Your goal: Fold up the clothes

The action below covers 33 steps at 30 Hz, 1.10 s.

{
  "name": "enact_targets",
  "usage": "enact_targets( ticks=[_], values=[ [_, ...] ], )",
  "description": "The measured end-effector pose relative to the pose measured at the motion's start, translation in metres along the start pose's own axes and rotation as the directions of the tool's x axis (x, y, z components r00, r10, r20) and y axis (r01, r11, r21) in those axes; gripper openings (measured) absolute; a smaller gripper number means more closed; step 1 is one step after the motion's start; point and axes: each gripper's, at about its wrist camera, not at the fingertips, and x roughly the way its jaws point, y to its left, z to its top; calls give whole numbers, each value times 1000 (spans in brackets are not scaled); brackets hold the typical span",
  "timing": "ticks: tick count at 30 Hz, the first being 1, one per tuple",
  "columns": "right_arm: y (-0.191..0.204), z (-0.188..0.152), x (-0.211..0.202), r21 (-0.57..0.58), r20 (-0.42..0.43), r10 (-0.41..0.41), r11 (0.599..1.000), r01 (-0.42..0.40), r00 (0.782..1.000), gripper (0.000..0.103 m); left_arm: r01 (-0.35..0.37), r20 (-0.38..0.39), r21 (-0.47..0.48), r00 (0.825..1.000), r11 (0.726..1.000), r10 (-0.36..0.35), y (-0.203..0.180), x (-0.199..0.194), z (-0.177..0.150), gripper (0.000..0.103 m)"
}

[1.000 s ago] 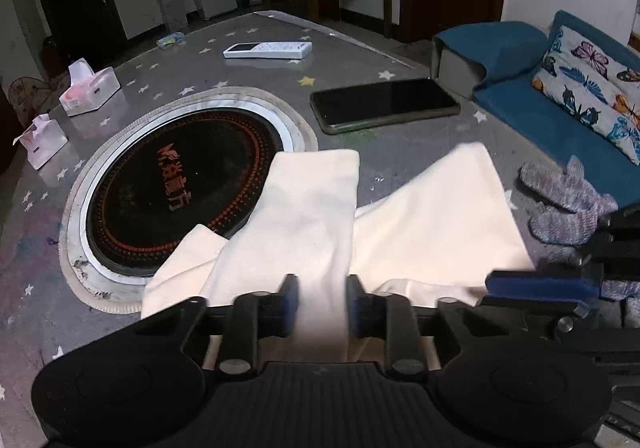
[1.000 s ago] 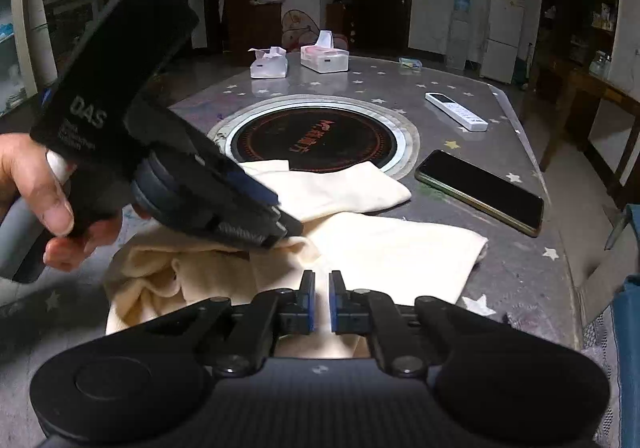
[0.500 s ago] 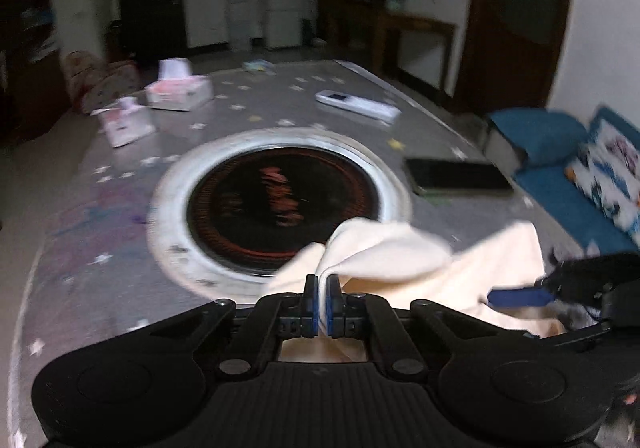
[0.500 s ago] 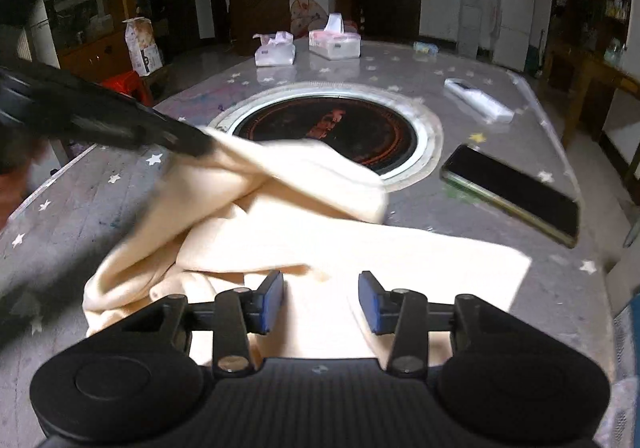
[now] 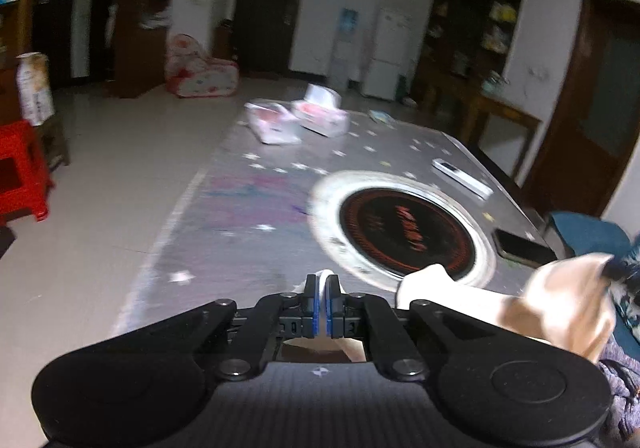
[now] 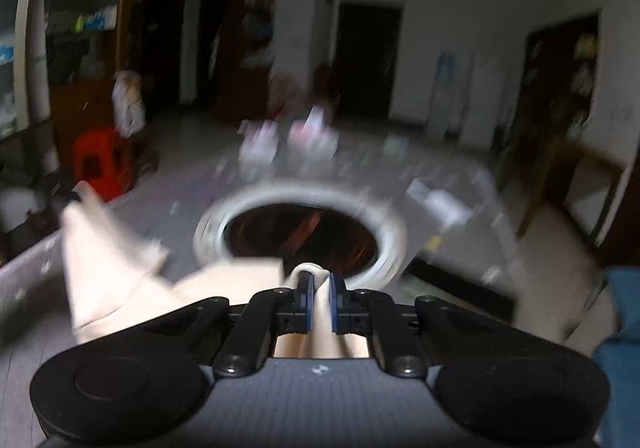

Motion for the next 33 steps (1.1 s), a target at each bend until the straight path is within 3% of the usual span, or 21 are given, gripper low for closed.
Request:
enact_targets(
  ticks=[3,8,12,14,17,20,23,25,29,31,33],
  values=[
    [-7,15,-44,12,117,-65,998,65,991,7,-28,32,-37,999,999,30,23,-32,-7,2],
    [-17,11,-109,30,213,-136,991,133,968,7,-78,84,-97,993,992,86,60,-91,-25,2],
    [-23,-3,-133,31,171,-188,982,185,967,7,-144,77,-100,985,984,152,83,-128,-47,2],
    [-22,-12,-129,-12,65,-196,980,197,978,9,-175,47,-86,983,981,179,92,-137,-58,2],
    [-13,-23,-124,-77,16,-248,966,248,969,19,-163,3,-32,987,986,163,86,-141,-75,4],
    [3,-29,-121,-113,5,-203,973,203,979,23,-79,-38,53,996,995,81,53,-131,-89,7],
    [27,-35,-114,-154,-46,-54,987,46,997,30,30,-93,181,996,983,-14,3,-112,-106,20],
    [51,-45,-108,-196,-96,40,979,-59,995,33,112,-131,249,988,962,-81,-31,-99,-119,35],
    [99,-78,-88,-338,-198,130,921,-193,971,33,226,-199,338,966,914,-165,-87,-73,-141,41],
    [115,-93,-82,-402,-216,135,890,-214,967,33,268,-231,361,954,893,-193,-109,-60,-149,44],
    [128,-103,-75,-440,-227,139,868,-229,964,33,281,-255,358,947,890,-196,-121,-45,-150,44]
  ],
)
